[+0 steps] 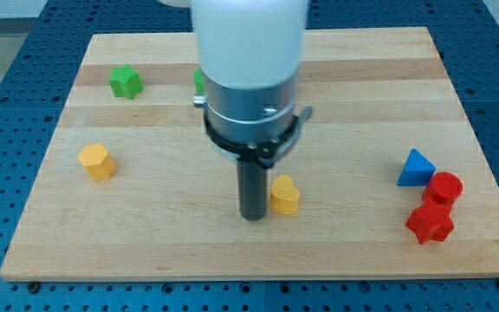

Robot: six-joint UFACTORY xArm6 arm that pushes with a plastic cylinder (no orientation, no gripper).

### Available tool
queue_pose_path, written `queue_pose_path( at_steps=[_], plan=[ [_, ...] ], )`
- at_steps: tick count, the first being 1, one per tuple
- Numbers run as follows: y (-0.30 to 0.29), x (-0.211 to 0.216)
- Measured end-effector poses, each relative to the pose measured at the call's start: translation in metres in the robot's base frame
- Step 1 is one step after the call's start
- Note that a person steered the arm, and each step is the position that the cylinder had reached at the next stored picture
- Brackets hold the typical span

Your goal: Move the yellow heart into the red star

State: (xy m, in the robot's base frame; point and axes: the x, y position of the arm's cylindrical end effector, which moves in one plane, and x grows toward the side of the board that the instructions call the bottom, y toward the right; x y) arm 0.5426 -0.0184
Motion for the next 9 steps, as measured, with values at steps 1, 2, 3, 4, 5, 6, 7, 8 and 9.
queue_pose_path(
  at_steps=[1,2,3,4,5,6,7,8,9],
  plan=[
    [0.02,-0.021],
    [0.085,-0.011],
    [0.128,-0.004],
    [0.097,-0.013],
    [0.069,-0.013],
    [0.085,0.008],
    [0.116,0.022],
    [0.155,0.022],
    [0.173,0.022]
  ],
)
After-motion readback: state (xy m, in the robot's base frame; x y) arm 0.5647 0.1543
